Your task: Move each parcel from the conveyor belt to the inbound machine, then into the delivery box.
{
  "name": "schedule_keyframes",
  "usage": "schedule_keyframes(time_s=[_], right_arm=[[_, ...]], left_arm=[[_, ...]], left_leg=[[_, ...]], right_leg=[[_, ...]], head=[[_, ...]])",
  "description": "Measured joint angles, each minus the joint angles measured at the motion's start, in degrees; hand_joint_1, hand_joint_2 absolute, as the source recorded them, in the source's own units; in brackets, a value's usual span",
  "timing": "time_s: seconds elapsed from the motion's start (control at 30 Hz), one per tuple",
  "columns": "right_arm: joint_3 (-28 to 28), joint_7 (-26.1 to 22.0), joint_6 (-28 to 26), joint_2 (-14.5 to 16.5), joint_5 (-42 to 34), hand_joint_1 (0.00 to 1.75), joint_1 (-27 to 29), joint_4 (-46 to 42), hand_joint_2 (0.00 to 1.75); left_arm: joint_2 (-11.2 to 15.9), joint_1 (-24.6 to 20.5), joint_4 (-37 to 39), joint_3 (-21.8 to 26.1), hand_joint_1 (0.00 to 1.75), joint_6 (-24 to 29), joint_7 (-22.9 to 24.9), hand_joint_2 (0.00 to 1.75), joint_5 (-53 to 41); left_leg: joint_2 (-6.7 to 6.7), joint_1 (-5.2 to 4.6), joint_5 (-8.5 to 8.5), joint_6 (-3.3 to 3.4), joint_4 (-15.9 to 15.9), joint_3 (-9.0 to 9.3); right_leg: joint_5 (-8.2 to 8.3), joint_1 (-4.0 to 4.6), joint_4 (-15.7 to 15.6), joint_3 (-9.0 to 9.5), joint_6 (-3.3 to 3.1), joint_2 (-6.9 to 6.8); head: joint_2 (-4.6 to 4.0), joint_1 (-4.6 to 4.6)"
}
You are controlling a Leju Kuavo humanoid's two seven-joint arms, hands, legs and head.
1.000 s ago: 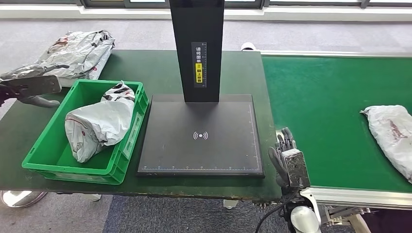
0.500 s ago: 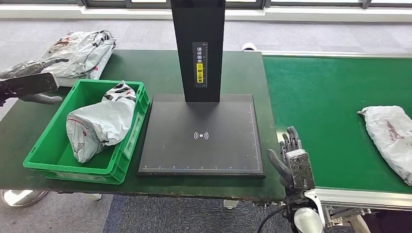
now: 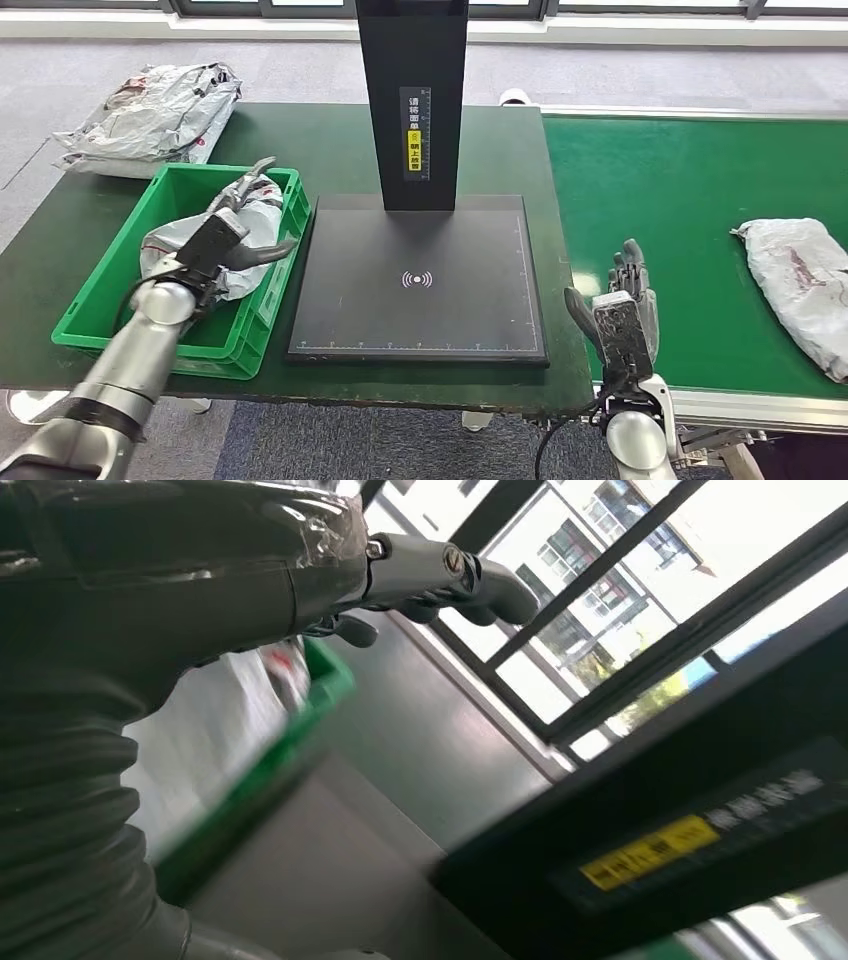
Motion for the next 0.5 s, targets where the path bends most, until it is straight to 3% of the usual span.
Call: schedule_keyframes(time_s=[0.1,0.27,0.37,0.5], right_arm=[[-0.1,1.3,-2.8,0.0,4.0,0.00,-1.6,1.9,1.75],[-1.7,5.5,-9.9,0.0,15.8,0.00,-2.7,5.9,1.75],[-3.7,7.5,-12.8,-0.1,21.3,0.00,-3.7,9.4,1.75],[-5.7,10.0,-15.3,-0.5,26.4,0.00,-4.9,13.3,1.75]], left_arm=[[-6.5,1.7,0.1,-0.1,0.00,0.6,1.3,1.75,4.8],[-14.4,3.4,2.5,-1.1,0.00,3.4,1.7,1.75,10.1],[-17.4,4.5,3.1,-2.8,0.00,7.0,1.4,1.75,9.7],[-19.3,4.9,3.2,-4.7,0.00,8.9,1.7,1.75,9.5]], left_leg=[[-0.07,-0.01,-0.01,0.07,0.0,-0.01],[-0.12,-0.01,-0.02,0.08,0.0,-0.02],[-0.13,0.00,-0.02,0.08,0.0,-0.04],[-0.11,0.00,-0.02,0.08,0.0,-0.04]], right_leg=[[-0.01,-0.01,0.0,0.04,0.02,-0.09],[-0.04,0.00,0.0,0.04,0.07,-0.16],[-0.05,0.01,0.0,0.04,0.07,-0.16],[-0.05,0.01,0.0,0.03,0.07,-0.15]], head=[[0.01,0.01],[0.00,0.01],[0.01,0.01],[0.01,0.01]])
